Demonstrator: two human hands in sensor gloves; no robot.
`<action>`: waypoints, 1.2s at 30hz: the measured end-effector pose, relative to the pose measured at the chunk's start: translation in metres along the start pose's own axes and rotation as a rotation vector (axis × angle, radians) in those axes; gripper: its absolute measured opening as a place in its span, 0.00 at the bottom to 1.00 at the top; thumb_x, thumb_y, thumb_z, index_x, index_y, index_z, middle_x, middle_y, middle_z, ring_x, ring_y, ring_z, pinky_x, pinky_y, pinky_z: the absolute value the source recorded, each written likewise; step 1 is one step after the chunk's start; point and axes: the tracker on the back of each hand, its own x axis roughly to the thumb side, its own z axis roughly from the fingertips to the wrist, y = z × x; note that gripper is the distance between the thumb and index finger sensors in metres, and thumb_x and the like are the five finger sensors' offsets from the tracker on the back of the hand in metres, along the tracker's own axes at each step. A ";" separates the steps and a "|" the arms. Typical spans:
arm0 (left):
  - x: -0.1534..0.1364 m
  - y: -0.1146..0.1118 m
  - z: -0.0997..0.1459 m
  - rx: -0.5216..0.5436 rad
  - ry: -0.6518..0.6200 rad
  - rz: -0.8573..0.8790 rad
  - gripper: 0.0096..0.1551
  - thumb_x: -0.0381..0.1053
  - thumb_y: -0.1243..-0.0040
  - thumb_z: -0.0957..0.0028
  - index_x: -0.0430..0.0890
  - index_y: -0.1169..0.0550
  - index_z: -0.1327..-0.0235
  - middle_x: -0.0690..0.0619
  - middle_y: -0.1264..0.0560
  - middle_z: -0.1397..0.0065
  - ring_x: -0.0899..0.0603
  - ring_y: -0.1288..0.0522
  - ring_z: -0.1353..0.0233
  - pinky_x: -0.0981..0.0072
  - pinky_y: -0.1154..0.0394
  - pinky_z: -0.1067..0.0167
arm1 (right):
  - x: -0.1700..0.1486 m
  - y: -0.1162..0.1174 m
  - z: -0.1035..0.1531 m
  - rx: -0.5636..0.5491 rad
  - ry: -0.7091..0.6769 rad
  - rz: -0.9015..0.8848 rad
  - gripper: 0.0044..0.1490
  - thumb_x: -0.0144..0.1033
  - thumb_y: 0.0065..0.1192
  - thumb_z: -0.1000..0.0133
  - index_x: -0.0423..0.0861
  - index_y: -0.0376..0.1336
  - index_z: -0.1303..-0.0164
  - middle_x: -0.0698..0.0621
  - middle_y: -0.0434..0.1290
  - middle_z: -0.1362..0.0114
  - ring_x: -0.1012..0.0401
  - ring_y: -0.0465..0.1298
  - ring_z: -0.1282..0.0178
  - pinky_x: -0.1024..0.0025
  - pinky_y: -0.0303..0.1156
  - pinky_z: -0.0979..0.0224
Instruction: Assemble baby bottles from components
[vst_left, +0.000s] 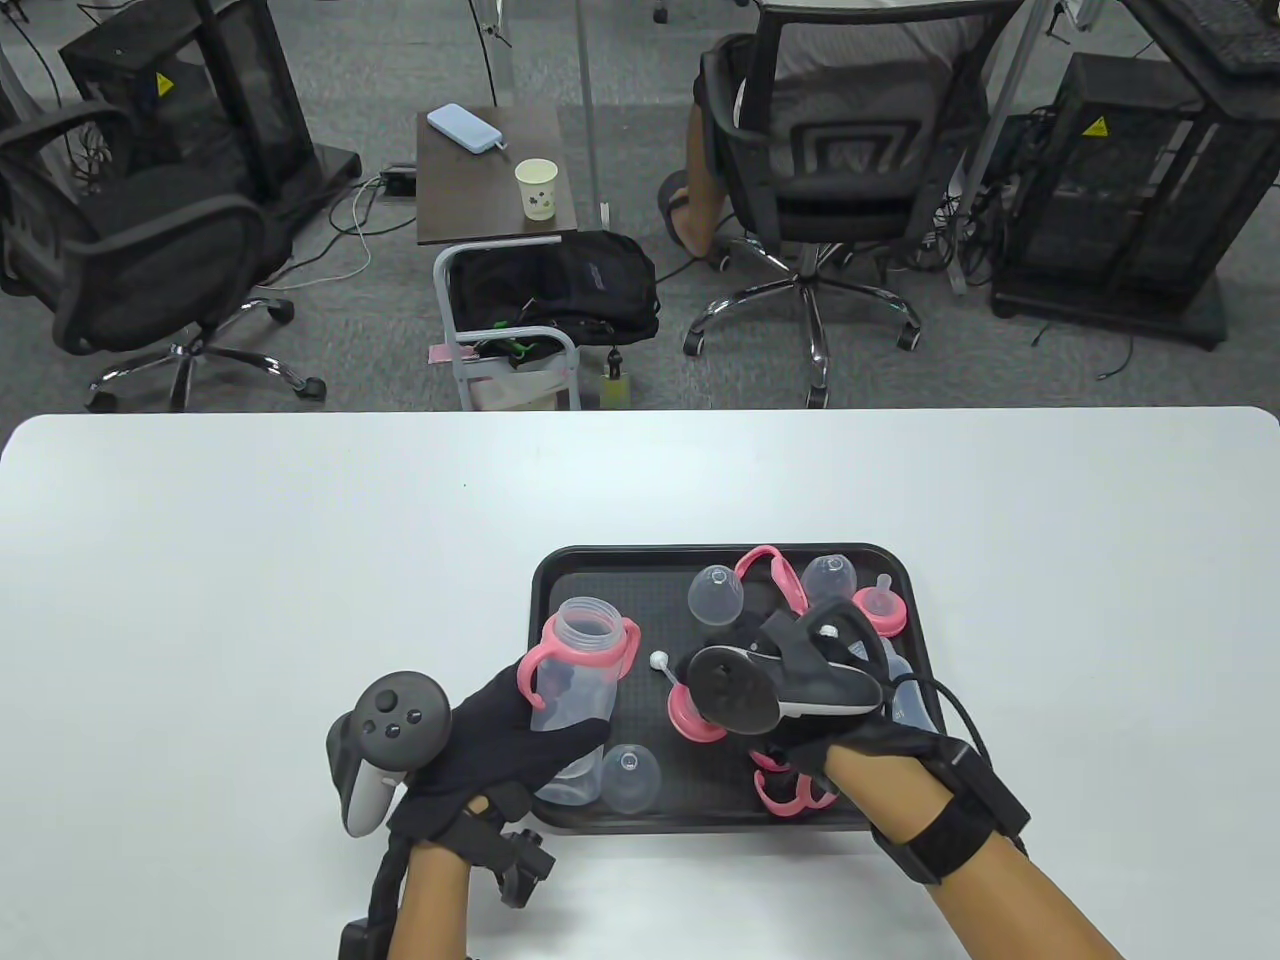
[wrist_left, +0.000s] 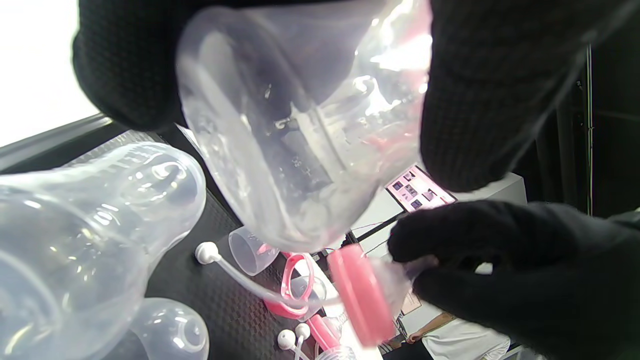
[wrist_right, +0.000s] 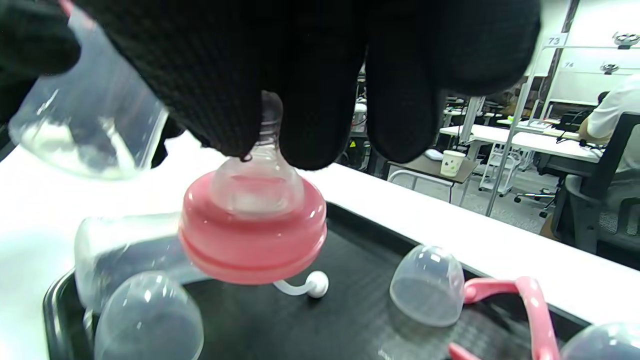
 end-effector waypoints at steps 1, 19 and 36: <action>0.000 0.000 0.000 0.002 -0.001 0.000 0.58 0.76 0.24 0.58 0.47 0.29 0.19 0.45 0.25 0.24 0.32 0.20 0.32 0.53 0.15 0.46 | -0.001 -0.004 -0.002 -0.011 0.002 0.004 0.28 0.42 0.78 0.46 0.48 0.71 0.36 0.45 0.81 0.38 0.43 0.79 0.39 0.43 0.72 0.37; 0.000 0.000 0.000 -0.006 -0.008 0.008 0.58 0.76 0.24 0.58 0.47 0.29 0.19 0.45 0.25 0.24 0.32 0.20 0.32 0.53 0.15 0.46 | -0.027 -0.060 -0.011 -0.137 0.123 -0.052 0.28 0.41 0.76 0.44 0.47 0.71 0.35 0.44 0.81 0.38 0.43 0.80 0.39 0.43 0.73 0.37; 0.001 -0.010 -0.003 -0.045 -0.001 -0.039 0.58 0.76 0.24 0.58 0.47 0.29 0.19 0.45 0.25 0.24 0.32 0.20 0.32 0.52 0.15 0.47 | -0.030 -0.162 0.019 -0.403 0.163 -0.074 0.27 0.39 0.76 0.43 0.47 0.70 0.33 0.43 0.80 0.35 0.42 0.79 0.38 0.42 0.72 0.36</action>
